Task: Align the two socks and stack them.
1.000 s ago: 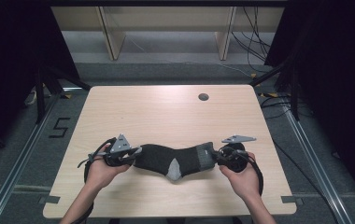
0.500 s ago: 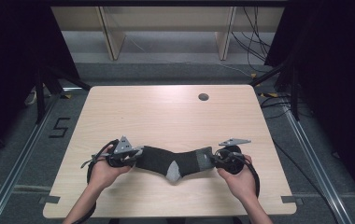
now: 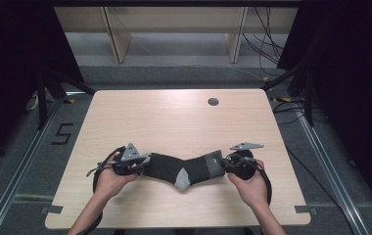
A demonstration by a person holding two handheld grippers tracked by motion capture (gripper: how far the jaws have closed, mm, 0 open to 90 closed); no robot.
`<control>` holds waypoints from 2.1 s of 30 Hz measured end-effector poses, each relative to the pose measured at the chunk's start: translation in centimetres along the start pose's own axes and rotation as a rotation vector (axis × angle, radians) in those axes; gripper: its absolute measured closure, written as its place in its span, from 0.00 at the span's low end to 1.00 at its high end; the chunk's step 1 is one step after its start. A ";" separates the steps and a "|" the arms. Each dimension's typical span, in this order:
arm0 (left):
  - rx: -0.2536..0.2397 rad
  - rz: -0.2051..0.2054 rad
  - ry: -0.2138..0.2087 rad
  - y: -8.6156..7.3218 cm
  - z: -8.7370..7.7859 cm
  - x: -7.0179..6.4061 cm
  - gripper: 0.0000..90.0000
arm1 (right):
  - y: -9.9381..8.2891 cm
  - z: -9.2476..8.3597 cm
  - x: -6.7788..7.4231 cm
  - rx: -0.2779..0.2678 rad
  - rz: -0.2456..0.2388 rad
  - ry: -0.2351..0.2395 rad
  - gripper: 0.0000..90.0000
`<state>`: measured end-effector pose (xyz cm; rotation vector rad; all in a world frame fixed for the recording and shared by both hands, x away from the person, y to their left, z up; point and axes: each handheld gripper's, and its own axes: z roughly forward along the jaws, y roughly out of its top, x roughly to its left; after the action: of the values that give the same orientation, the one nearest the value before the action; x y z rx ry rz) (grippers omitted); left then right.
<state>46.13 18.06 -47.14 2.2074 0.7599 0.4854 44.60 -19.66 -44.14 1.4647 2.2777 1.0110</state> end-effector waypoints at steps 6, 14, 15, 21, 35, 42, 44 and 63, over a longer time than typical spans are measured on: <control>-0.009 -0.015 0.007 0.0 -0.3 0.1 0.83 | 0.2 0.5 0.0 0.020 -0.007 0.001 0.94; 0.005 -0.027 0.013 -0.4 0.3 0.3 0.77 | -0.2 1.3 0.0 0.045 -0.012 -0.015 0.94; -0.025 -0.057 0.014 -0.4 0.3 0.3 0.70 | -0.3 1.5 -0.1 0.047 -0.011 0.000 0.94; -0.116 -0.114 0.048 0.2 -1.5 1.0 0.51 | -0.7 1.8 -0.1 0.078 0.021 -0.020 0.92; -0.037 -0.141 0.085 -1.0 1.0 1.7 0.72 | -0.8 2.1 -0.3 0.084 0.024 -0.026 0.91; -0.005 -0.091 0.130 -1.0 0.8 1.9 0.67 | -0.9 2.3 -0.6 0.095 0.018 -0.012 0.91; -0.062 -0.115 0.136 -0.4 0.1 1.8 0.66 | -1.0 2.3 -0.5 0.085 0.016 -0.025 0.91; -0.010 -0.168 0.047 -1.2 1.5 -0.2 0.72 | -0.9 2.4 -0.7 0.098 0.021 -0.018 0.88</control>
<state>46.37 17.86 -49.03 2.1079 0.9563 0.4566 45.59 -19.57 -46.60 1.5321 2.3350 0.8995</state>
